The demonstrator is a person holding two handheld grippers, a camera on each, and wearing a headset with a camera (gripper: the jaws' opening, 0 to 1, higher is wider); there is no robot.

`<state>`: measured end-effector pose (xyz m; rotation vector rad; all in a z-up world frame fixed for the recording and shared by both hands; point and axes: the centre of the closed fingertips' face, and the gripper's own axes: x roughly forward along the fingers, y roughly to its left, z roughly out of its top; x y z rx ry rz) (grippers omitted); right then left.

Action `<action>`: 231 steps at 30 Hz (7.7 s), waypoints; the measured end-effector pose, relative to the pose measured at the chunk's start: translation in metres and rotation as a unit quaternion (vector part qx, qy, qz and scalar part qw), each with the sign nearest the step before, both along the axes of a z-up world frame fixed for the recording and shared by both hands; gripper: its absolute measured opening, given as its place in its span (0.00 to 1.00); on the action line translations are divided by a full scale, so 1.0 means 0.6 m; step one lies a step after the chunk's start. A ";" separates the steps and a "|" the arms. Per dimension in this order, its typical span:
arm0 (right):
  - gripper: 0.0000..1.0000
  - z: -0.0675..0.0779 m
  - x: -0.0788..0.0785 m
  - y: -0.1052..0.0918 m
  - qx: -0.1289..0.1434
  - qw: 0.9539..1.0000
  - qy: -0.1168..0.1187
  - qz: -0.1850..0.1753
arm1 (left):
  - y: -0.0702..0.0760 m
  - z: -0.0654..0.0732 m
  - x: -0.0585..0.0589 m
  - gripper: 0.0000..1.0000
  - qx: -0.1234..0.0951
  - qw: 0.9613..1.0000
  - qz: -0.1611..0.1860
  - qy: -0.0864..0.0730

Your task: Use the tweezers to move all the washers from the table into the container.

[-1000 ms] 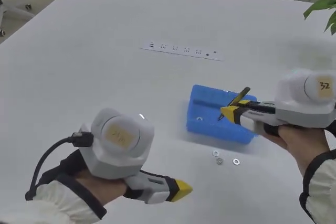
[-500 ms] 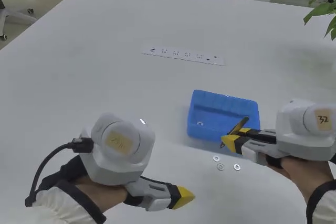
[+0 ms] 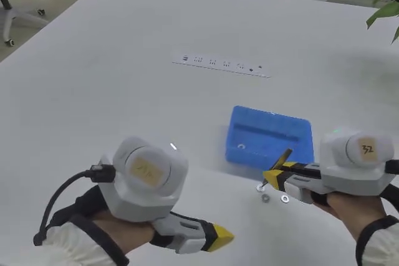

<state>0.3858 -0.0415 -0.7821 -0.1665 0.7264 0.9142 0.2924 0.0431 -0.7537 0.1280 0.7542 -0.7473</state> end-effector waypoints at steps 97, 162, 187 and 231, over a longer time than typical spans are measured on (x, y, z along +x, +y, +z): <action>0.05 0.039 0.094 0.001 -0.017 0.999 -0.042 -0.027 | 0.002 -0.002 -0.001 0.82 0.006 1.000 0.000 -0.001; 0.06 0.027 -0.050 -0.016 -0.024 1.000 -0.011 0.002 | -0.008 0.017 -0.032 0.82 0.003 1.000 0.010 -0.020; 0.05 -0.012 -0.047 -0.013 -0.038 0.999 0.002 -0.011 | -0.007 -0.002 -0.029 0.82 0.004 1.000 -0.002 -0.006; 0.05 0.109 0.018 -0.021 0.010 0.998 -0.043 -0.039 | -0.008 0.010 -0.026 0.81 0.002 1.000 -0.002 -0.017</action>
